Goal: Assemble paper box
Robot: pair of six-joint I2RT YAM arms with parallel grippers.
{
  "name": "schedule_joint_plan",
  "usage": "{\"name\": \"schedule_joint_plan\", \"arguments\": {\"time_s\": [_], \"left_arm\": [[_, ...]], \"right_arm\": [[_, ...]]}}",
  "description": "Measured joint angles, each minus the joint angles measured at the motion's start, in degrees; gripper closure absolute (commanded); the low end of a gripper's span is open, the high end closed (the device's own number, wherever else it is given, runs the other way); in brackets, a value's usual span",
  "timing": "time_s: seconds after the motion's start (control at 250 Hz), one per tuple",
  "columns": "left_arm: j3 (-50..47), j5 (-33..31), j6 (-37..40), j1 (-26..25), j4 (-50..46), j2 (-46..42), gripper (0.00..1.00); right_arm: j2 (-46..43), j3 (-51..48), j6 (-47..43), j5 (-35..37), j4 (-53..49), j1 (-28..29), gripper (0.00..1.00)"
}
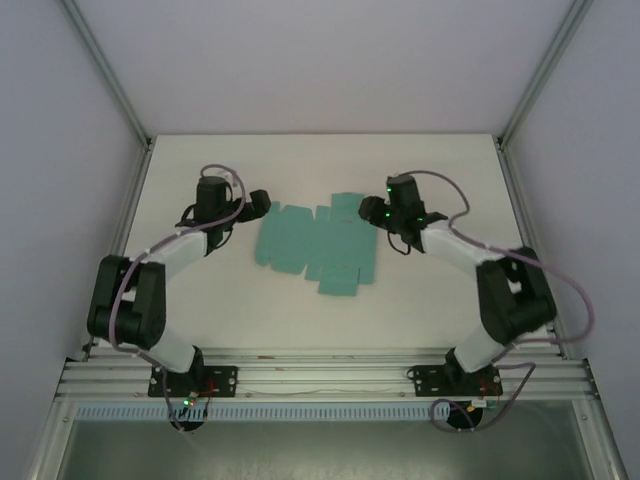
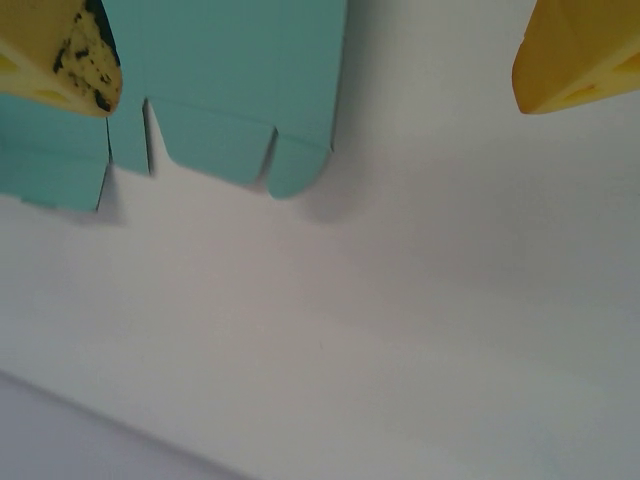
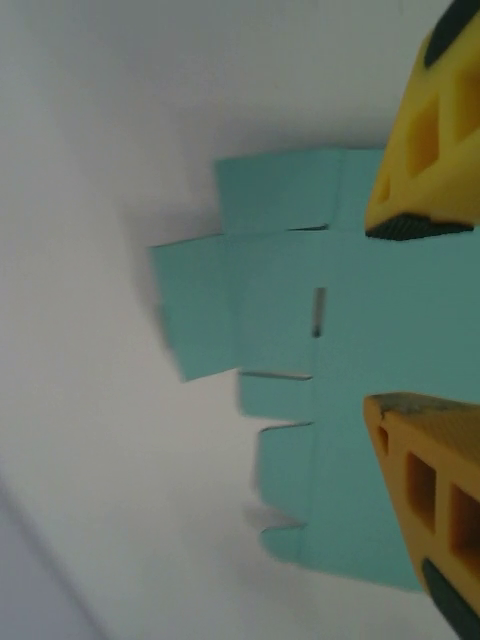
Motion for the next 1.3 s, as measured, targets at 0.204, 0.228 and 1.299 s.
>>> {"name": "schedule_joint_plan", "arguments": {"time_s": [0.204,0.228,1.299], "left_arm": [[4.4,6.0,0.0,-0.3,-4.6,6.8,0.0],[4.7,6.4,0.0,-0.3,-5.0,7.2,0.0],[-2.3,32.1,-13.3,-1.0,10.0,-3.0,1.0]], "right_arm": [[11.3,3.8,2.3,-1.7,-6.1,0.0,0.65],[11.8,3.9,2.3,-1.5,-6.6,0.0,0.65],[-6.4,-3.7,-6.8,-14.1,-1.1,-10.6,0.14]]}}
